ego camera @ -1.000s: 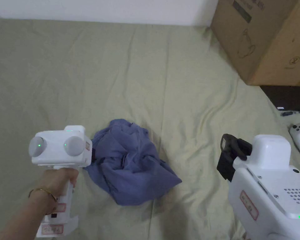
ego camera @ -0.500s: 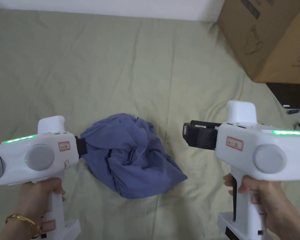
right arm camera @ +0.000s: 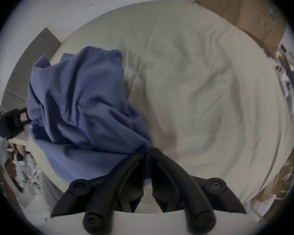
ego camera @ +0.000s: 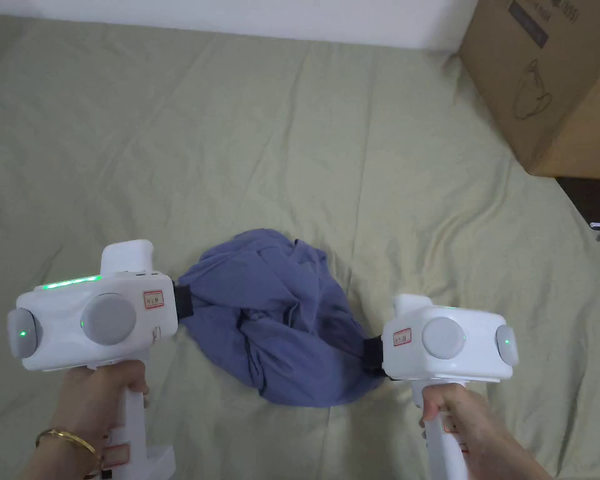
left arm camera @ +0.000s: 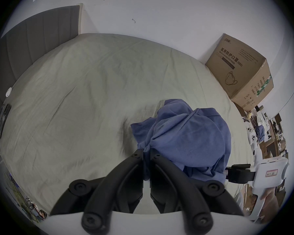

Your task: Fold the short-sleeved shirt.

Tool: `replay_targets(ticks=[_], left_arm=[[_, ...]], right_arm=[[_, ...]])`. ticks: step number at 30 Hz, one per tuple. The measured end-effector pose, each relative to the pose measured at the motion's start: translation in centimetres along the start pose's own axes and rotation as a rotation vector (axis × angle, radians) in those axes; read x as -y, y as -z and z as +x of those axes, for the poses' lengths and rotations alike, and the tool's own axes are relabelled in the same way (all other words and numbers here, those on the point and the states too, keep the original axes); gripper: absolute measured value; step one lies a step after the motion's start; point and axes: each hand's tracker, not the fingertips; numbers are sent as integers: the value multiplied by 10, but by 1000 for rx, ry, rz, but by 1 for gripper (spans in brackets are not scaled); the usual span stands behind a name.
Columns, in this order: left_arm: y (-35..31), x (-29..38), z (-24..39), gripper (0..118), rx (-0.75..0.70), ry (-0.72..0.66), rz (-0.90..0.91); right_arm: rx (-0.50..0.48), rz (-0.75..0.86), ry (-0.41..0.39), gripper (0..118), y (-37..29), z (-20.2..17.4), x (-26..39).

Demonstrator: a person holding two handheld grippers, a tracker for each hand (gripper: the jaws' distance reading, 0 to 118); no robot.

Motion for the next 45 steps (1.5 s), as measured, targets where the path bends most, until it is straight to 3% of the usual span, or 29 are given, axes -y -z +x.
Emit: replay_targets(ticks=[1, 4, 6, 12, 20, 25, 32, 38, 42, 45], left_arm=[[1, 0, 0, 4, 0, -2, -4], [-5, -1, -3, 4, -1, -15, -4], [-20, -8, -5, 4, 18, -38, 28], [-100, -42, -4, 4, 71, -33, 254], [-226, -105, 4, 4, 222, -25, 536], [-286, -152, 34, 4, 220, 94, 677], [-328, -248, 74, 4, 167, 162, 732], [-316, -323, 107, 4, 19, 229, 736], [-291, -356, 120, 4, -14, 240, 746], [-262, -367, 122, 4, -44, 265, 738]], right_arm=[[-21, 2, 26, 6, -3, -1, 0], [-22, 32, -3, 5, -28, 4, -3], [-83, 96, -2, 5, -65, 9, -9], [-106, 364, -101, 5, -190, 9, -29], [-204, 686, -86, 4, -342, 1, -50], [-167, 794, -140, 4, -407, -25, -71], [-93, 849, -123, 4, -457, -56, -136], [70, 927, -156, 4, -470, -92, -205], [115, 942, -112, 4, -461, -104, -248], [154, 952, -126, 4, -440, -107, -265]])
